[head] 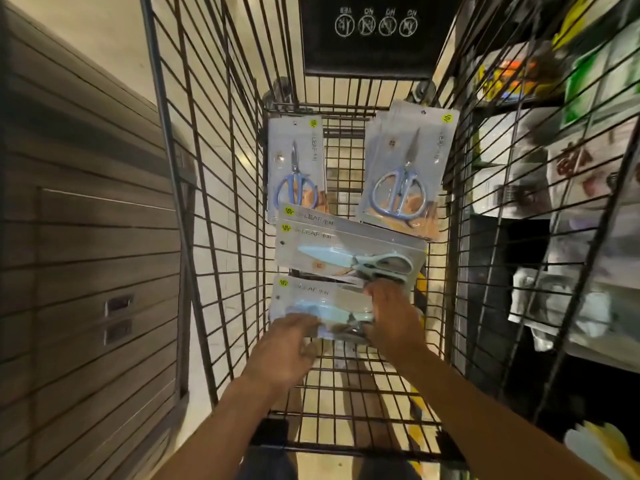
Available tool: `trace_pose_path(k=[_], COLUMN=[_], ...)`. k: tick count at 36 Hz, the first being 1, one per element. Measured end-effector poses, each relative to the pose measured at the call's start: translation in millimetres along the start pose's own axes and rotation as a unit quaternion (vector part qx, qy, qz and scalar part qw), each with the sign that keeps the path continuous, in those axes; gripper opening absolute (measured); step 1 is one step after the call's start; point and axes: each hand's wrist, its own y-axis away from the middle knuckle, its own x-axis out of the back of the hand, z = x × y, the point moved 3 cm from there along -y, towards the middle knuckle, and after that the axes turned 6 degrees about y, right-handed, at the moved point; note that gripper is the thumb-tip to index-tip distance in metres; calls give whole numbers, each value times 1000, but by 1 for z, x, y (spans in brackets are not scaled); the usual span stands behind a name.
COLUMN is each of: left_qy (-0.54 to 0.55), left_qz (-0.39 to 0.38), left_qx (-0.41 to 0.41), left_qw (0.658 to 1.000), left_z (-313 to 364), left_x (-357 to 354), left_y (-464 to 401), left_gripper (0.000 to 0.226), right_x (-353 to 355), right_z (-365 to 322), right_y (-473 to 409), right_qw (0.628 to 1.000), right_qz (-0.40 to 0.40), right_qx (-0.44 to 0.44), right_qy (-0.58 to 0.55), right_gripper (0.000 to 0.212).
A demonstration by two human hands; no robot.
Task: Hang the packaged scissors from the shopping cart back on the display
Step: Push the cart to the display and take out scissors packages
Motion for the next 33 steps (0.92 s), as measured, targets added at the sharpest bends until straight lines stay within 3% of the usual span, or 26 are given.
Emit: trace_pose_path(k=[9, 14, 16, 18, 21, 25, 33], left_qy=[11, 72, 120, 187, 292, 405, 499], left_qz=[-4, 3, 18, 41, 67, 105, 154], left_qx=[8, -1, -5, -9, -13, -7, -26], left_qw=[1000, 997, 993, 981, 954, 908, 853], left_z=[6, 19, 29, 41, 59, 69, 80], left_x=[11, 28, 38, 47, 58, 58, 58], left_y=[13, 27, 33, 38, 42, 39, 25], left_gripper=[40, 34, 43, 59, 62, 58, 81], right_x=[36, 53, 64, 75, 89, 96, 83], right_z=[-6, -4, -6, -10, -21, -33, -44], right_y=[12, 29, 36, 42, 51, 52, 44], right_qw=[987, 986, 979, 965, 923, 885, 835], right_qz=[-106, -107, -95, -83, -37, 5, -5], right_qx=[109, 78, 64, 41, 22, 13, 6], right_qy=[-55, -106, -167, -245, -382, -465, -551], right_gripper=[59, 67, 69, 70, 71, 70, 66])
